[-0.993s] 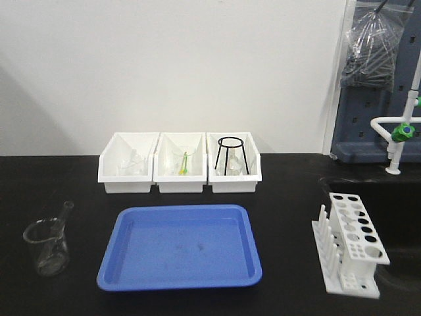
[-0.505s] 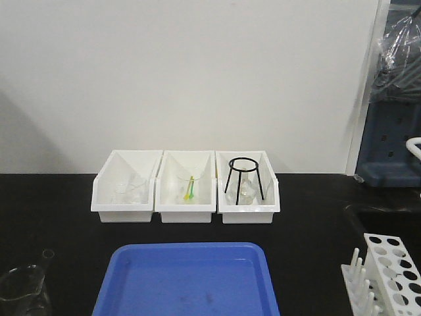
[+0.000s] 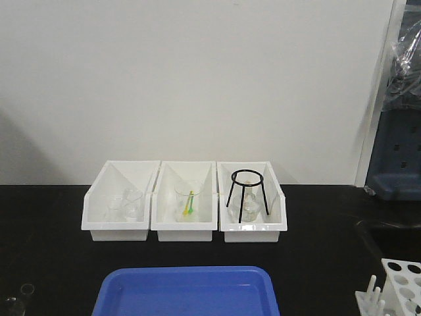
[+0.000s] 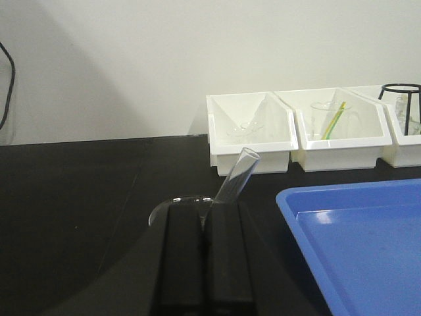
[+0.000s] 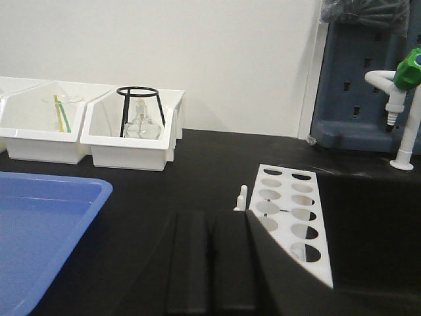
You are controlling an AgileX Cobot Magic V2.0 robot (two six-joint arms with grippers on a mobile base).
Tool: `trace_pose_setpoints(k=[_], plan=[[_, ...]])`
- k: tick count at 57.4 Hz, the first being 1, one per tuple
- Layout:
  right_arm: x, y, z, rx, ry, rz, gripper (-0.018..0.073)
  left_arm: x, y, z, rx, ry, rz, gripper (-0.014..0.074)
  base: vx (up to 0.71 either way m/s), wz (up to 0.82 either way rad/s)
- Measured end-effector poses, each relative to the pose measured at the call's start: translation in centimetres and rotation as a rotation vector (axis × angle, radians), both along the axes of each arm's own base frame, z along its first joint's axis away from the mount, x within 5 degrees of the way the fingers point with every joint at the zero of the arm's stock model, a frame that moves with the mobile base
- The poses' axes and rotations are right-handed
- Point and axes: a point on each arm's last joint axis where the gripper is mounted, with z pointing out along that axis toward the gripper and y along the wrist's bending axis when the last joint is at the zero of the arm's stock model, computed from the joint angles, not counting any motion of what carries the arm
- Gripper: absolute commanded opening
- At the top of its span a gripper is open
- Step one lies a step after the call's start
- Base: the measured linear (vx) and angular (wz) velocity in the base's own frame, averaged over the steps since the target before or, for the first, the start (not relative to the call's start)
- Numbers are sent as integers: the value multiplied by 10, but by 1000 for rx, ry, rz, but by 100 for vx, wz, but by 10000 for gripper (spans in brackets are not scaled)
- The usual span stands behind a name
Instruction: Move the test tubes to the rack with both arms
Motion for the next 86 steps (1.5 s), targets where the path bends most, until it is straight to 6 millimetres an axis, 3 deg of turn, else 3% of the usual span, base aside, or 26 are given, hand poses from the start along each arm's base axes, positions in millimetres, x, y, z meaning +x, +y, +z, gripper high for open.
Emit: trace_pose_setpoints(k=[55,68,80,86], plan=[[0,0,0,-1,-1,0,-8,0,0,0,0,0,0,-4,3,0],[0,0,6,1,-67,1,-8,0,0,2,-1,-21,0,-4,0,0],[-2,0,21,9,-228,5,-8,-1,0,13,-10,-144,2,-1,0,0],[-4,0,31,40,-292,9,-8,-4,1,32,-49,-249,0,12,0,0]])
